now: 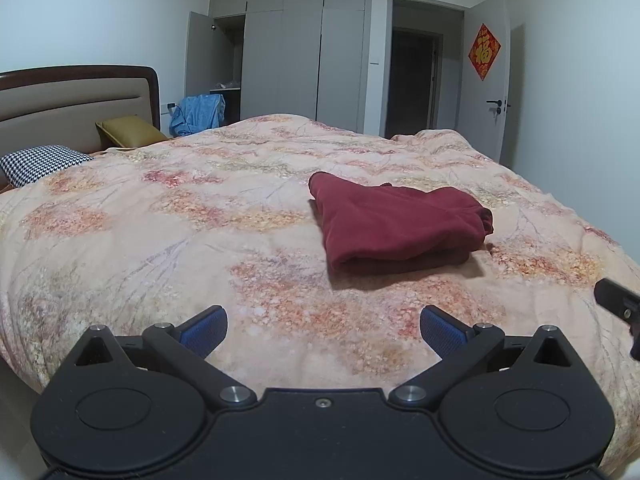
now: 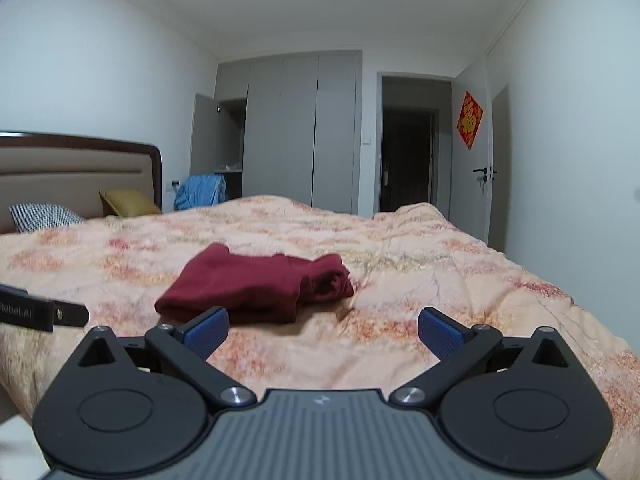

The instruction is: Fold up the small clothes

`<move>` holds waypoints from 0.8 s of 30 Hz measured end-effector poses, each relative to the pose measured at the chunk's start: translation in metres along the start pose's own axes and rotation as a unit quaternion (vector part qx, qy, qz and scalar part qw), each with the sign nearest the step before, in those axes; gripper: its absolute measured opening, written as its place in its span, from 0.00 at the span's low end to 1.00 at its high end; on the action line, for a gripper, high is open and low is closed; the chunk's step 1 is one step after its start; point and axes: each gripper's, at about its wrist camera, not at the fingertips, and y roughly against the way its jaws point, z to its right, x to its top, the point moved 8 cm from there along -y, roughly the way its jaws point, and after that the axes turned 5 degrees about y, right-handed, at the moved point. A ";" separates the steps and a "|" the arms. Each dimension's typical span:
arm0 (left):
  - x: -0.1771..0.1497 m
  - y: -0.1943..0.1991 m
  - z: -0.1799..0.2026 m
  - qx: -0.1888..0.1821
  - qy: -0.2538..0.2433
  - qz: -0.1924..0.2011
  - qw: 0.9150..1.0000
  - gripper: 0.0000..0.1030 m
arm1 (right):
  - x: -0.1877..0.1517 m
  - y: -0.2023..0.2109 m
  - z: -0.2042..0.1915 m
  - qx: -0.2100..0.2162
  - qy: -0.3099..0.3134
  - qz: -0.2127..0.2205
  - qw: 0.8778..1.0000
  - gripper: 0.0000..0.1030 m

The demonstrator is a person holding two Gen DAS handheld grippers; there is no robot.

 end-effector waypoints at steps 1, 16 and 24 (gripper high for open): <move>0.001 0.000 0.000 -0.001 0.001 0.000 1.000 0.99 | -0.001 -0.001 -0.001 0.001 0.001 -0.003 1.000 1.00; -0.001 -0.006 -0.002 0.000 0.009 -0.009 1.000 0.99 | -0.005 -0.004 0.000 0.007 -0.003 -0.015 1.000 1.00; -0.002 -0.007 -0.005 0.005 0.016 -0.011 1.000 0.99 | -0.007 -0.008 0.001 0.009 -0.006 -0.022 1.000 1.00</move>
